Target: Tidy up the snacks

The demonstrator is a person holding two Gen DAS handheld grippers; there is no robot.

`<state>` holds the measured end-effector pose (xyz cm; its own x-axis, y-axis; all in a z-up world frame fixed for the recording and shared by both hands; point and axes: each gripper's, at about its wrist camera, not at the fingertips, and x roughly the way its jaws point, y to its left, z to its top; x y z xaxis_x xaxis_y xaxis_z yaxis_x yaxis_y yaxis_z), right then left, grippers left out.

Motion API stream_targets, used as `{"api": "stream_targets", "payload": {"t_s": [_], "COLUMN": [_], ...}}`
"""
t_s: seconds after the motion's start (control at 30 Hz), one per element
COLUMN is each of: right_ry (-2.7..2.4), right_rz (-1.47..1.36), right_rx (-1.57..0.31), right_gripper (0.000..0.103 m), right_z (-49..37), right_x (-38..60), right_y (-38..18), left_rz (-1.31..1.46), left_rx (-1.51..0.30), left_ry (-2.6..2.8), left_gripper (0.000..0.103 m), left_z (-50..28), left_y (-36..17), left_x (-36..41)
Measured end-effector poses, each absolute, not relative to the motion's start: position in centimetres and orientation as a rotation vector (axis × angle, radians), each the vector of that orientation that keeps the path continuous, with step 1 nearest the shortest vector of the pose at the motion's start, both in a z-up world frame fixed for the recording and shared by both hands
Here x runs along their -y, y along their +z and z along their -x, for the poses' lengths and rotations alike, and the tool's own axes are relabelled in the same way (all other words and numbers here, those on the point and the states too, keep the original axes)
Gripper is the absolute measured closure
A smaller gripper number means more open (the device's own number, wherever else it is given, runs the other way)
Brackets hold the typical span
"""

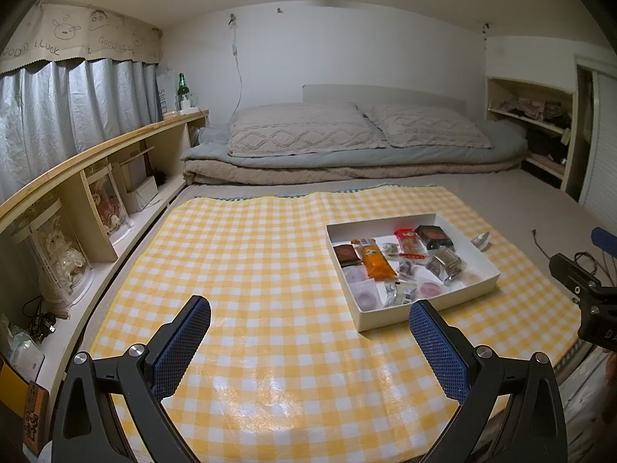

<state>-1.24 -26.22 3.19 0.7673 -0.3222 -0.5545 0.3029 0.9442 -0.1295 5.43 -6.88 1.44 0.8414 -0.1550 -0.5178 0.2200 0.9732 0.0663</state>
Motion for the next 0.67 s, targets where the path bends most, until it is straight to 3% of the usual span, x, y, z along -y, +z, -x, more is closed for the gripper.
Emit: {"api": "stream_targets", "payload": {"t_s": [0.67], "right_ry": [-0.341], "right_rz": [0.033], "right_rx": [-0.610], "right_gripper": [0.000], "right_z": [1.22], "right_x": [26.15], "right_y": [3.16], "left_rz": [-0.113], "left_rx": [-0.540], "left_ry": [-0.191], "left_gripper": [0.000], "left_z": [-5.30], "left_y": [1.66], "left_x": [7.28]}}
